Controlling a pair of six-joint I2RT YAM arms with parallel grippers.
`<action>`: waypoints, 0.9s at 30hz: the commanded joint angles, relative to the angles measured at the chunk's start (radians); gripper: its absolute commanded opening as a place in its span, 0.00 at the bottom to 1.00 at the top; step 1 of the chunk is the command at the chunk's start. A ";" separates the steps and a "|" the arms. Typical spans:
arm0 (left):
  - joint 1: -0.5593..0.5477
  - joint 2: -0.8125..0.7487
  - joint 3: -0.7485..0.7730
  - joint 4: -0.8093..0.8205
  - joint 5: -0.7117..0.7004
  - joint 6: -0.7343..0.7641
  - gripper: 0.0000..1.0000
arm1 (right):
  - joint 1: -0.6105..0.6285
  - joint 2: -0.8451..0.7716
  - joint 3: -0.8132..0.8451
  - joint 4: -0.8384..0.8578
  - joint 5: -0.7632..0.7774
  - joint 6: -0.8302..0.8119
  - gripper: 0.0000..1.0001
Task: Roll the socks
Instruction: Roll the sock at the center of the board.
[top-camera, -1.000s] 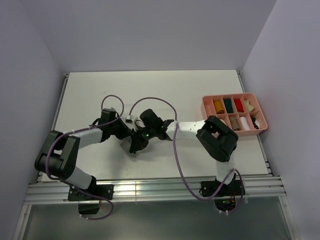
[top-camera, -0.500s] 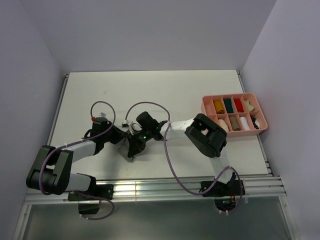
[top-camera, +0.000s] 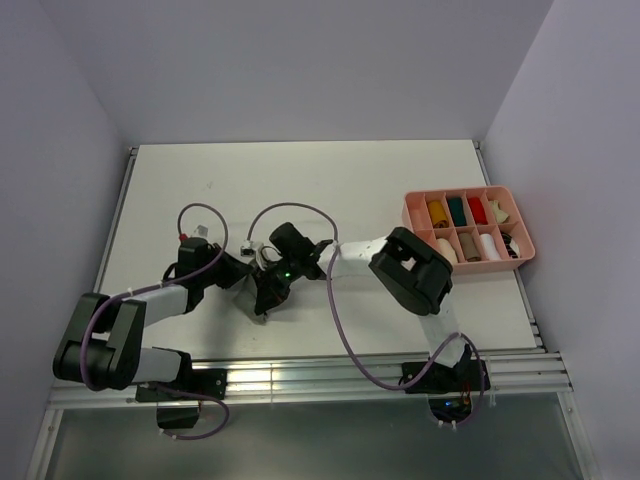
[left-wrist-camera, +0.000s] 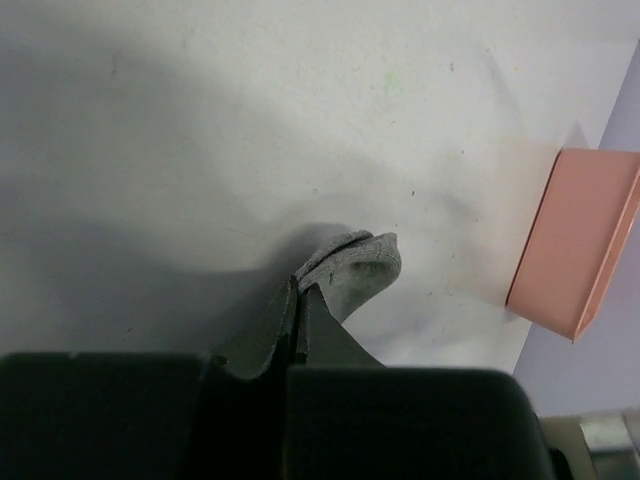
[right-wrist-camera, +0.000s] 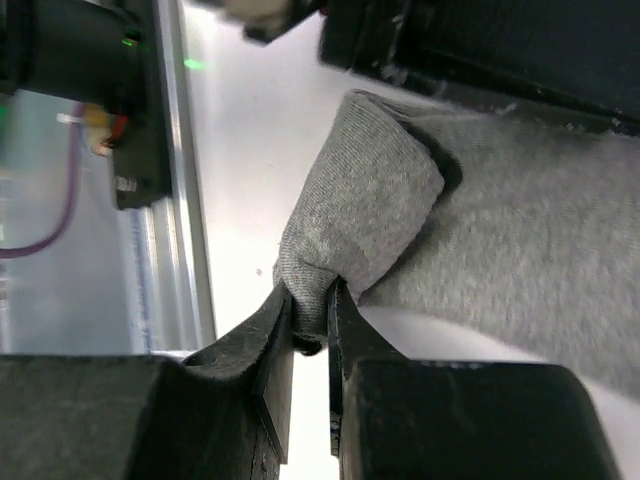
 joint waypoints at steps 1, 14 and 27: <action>0.009 0.027 0.075 0.082 0.055 0.044 0.00 | 0.024 -0.078 -0.005 -0.175 0.123 -0.114 0.00; -0.058 0.327 0.348 0.176 0.368 0.076 0.00 | 0.051 -0.239 0.048 -0.360 0.235 -0.318 0.00; -0.099 0.430 0.351 0.162 0.348 0.137 0.00 | 0.096 -0.070 0.088 -0.314 0.174 -0.312 0.00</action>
